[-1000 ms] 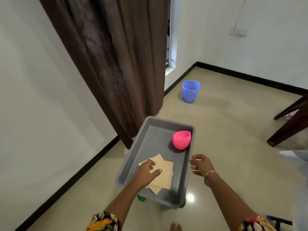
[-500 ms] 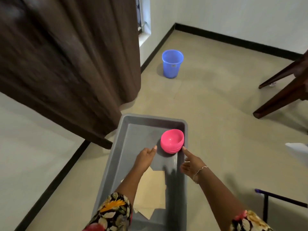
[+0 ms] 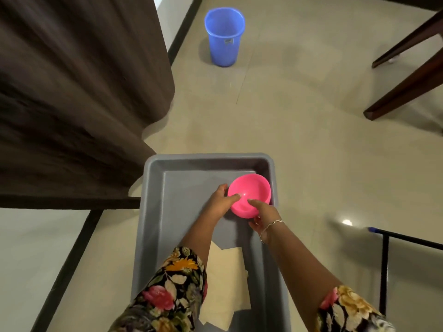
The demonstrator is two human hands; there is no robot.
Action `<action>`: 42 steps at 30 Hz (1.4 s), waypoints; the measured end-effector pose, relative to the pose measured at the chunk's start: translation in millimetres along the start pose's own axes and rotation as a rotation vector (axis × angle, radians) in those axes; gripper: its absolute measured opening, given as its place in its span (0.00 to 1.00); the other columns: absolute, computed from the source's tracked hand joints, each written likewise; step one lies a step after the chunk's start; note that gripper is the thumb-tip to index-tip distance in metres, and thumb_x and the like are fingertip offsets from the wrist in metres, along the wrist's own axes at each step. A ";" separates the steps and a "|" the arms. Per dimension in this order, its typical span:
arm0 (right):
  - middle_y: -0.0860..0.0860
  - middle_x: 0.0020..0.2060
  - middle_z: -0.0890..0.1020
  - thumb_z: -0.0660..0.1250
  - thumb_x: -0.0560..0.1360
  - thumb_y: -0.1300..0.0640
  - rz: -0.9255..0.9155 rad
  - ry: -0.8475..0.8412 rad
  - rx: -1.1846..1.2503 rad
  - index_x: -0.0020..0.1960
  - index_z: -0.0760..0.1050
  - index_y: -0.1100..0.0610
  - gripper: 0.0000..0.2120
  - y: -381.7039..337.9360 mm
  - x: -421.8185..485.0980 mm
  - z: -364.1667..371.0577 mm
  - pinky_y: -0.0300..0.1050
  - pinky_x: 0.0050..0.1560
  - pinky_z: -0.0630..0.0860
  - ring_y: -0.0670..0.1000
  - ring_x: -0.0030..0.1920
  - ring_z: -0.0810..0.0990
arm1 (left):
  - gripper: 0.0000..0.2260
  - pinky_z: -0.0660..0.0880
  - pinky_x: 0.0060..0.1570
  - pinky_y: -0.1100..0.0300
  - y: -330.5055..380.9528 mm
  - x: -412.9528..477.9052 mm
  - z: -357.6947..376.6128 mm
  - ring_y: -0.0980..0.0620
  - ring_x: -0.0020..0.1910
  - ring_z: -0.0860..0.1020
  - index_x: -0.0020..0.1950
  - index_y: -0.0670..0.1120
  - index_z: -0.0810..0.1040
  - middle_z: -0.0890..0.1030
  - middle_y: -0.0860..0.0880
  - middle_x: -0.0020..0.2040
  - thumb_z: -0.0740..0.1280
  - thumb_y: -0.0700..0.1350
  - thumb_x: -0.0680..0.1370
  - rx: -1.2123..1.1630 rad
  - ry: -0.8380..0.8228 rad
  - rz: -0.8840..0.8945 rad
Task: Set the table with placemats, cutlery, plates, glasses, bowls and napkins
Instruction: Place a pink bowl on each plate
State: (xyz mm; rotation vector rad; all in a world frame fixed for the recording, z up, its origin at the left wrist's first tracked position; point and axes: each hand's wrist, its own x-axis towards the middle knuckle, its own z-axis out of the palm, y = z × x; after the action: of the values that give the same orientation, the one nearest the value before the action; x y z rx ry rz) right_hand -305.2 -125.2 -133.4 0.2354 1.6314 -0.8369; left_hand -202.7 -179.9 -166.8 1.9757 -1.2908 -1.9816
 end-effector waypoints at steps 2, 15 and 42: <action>0.58 0.50 0.73 0.62 0.73 0.70 -0.016 0.043 -0.037 0.67 0.65 0.64 0.22 2.7 6.7 1.9 0.42 0.36 0.70 0.53 0.42 0.73 | 0.24 0.73 0.60 0.49 1.2 -0.7 1.4 0.42 0.61 0.73 0.70 0.44 0.66 0.74 0.43 0.63 0.64 0.36 0.74 0.018 -0.021 -0.014; 0.61 0.55 0.72 0.56 0.74 0.73 -0.246 -0.008 -0.178 0.65 0.66 0.64 0.20 -14.3 -71.2 -36.1 0.54 0.50 0.75 0.59 0.53 0.71 | 0.25 0.77 0.39 0.55 14.2 -88.0 -7.9 0.47 0.54 0.76 0.66 0.48 0.69 0.75 0.44 0.59 0.53 0.63 0.78 -0.498 -0.088 0.058; 0.52 0.43 0.76 0.64 0.76 0.49 -0.895 0.509 0.010 0.52 0.66 0.55 0.12 164.9 -408.4 -421.7 0.58 0.41 0.81 0.55 0.47 0.78 | 0.26 0.79 0.42 0.41 -40.7 -462.9 302.7 0.38 0.54 0.78 0.64 0.48 0.73 0.79 0.39 0.57 0.59 0.63 0.74 -0.472 -0.769 0.105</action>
State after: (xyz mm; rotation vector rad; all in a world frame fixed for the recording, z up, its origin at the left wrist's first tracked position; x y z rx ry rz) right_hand -433.1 378.8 185.0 -0.3414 2.2429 -1.5419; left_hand -357.5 264.0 127.4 0.9409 -0.8324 -2.7699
